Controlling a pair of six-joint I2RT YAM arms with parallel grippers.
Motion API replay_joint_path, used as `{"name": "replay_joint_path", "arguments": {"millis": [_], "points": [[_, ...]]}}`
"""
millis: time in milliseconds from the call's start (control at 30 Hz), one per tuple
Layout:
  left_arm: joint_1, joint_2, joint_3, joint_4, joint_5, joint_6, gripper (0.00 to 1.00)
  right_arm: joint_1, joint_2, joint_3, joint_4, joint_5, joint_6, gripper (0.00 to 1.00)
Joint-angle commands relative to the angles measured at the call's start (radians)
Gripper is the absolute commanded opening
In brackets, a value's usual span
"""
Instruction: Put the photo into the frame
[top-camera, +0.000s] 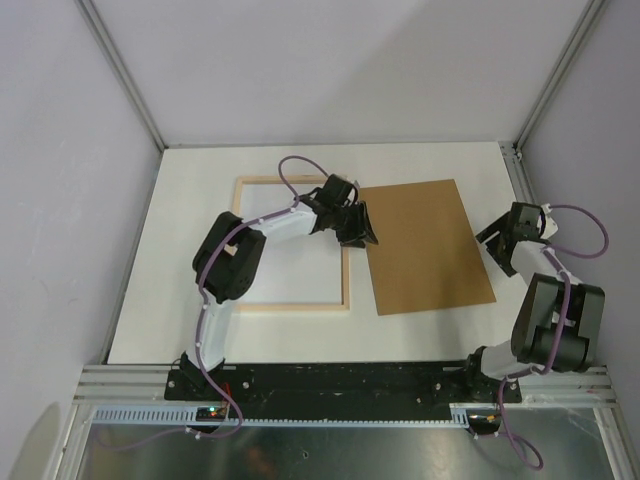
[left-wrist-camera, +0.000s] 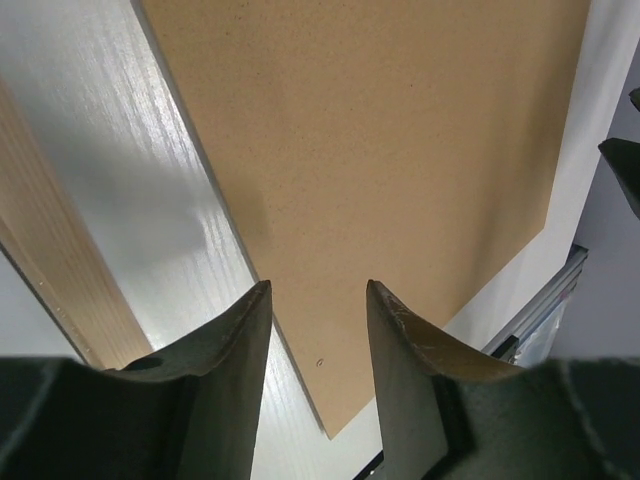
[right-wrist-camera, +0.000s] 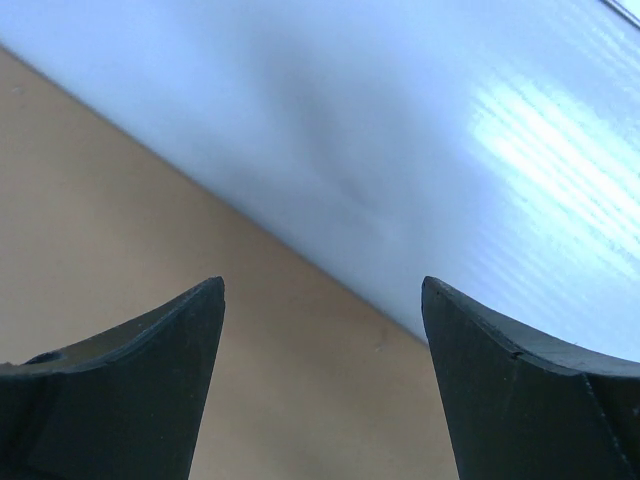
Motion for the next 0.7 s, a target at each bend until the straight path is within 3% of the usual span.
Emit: {"name": "replay_joint_path", "arguments": {"millis": [0,667], "points": [[-0.009,0.026,0.066,0.018,-0.031,0.023,0.49,-0.071,0.068,0.056,0.058,-0.027,-0.033,0.84],[-0.012,0.113,0.084,0.018,-0.100,0.011,0.58,0.000,0.287,0.121,0.116,-0.158,-0.050,0.86]]}}
